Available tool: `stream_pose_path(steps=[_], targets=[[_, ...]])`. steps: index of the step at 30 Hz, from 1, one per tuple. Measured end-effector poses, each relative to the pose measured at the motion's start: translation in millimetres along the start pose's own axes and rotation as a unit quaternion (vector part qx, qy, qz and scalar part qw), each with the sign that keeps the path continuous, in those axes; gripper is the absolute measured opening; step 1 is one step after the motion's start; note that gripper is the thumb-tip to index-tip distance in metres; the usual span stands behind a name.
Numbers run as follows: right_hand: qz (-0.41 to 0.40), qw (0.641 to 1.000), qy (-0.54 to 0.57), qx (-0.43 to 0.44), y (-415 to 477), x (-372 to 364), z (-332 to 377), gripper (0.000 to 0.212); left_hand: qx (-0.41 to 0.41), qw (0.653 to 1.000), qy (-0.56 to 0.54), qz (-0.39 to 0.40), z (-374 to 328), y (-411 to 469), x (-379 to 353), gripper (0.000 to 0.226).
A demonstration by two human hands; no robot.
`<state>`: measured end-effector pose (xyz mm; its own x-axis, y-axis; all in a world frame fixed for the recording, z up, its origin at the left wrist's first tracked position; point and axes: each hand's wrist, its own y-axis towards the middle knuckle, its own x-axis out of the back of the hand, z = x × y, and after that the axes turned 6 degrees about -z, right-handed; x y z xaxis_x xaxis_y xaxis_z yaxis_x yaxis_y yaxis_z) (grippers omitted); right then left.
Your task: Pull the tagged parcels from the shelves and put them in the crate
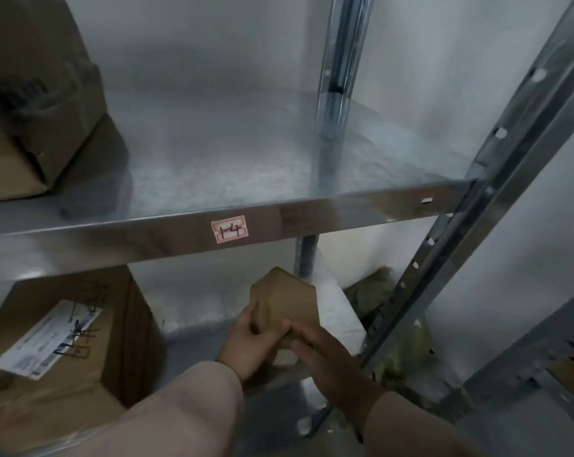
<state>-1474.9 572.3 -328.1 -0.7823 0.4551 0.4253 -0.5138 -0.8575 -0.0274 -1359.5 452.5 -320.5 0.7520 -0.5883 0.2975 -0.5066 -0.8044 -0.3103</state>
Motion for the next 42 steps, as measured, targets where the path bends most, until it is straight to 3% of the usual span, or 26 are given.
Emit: stream_pose_path(steps=[3,6,8,10,12,15,18,23,26,30,35,42], targets=[[-0.033,0.999,-0.001,0.006,4,5,6,0.034,0.076,0.990,-0.106,-0.055,12,4,1,0.070],[-0.126,0.991,0.049,-0.008,11,19,8,0.032,0.183,0.933,-0.300,-0.080,17,-3,3,0.030],[-0.093,0.983,0.147,-0.060,15,25,7,0.030,0.220,0.890,-0.394,-0.073,19,-8,2,0.030],[-0.004,0.967,0.229,-0.108,15,26,6,0.029,0.224,0.879,-0.418,-0.052,15,-13,0,0.037],[0.032,0.954,0.262,-0.140,15,23,6,0.038,0.218,0.894,-0.389,-0.042,11,-19,-3,0.039],[0.015,0.969,0.227,-0.096,16,20,4,0.045,0.147,0.953,-0.254,-0.080,9,-23,-2,0.028],[0.002,0.989,0.139,-0.040,16,15,9,0.053,0.048,0.976,-0.188,-0.095,7,-29,4,0.049],[-0.018,0.995,0.090,0.029,17,4,17,0.067,0.006,0.988,-0.147,-0.050,-3,-43,13,0.084],[-0.011,0.992,0.097,0.078,15,-2,31,0.075,-0.027,0.988,-0.132,-0.079,-7,-54,25,0.084],[-0.010,0.984,0.112,0.136,7,-13,57,0.081,-0.095,0.984,-0.100,-0.116,-13,-78,50,0.068],[-0.015,0.975,0.115,0.189,-24,-34,88,0.074,-0.128,0.970,-0.092,-0.185,-14,-124,84,0.085],[0.033,0.961,0.137,0.237,-102,-96,133,0.074,-0.153,0.946,-0.153,-0.240,31,-216,148,0.053]])
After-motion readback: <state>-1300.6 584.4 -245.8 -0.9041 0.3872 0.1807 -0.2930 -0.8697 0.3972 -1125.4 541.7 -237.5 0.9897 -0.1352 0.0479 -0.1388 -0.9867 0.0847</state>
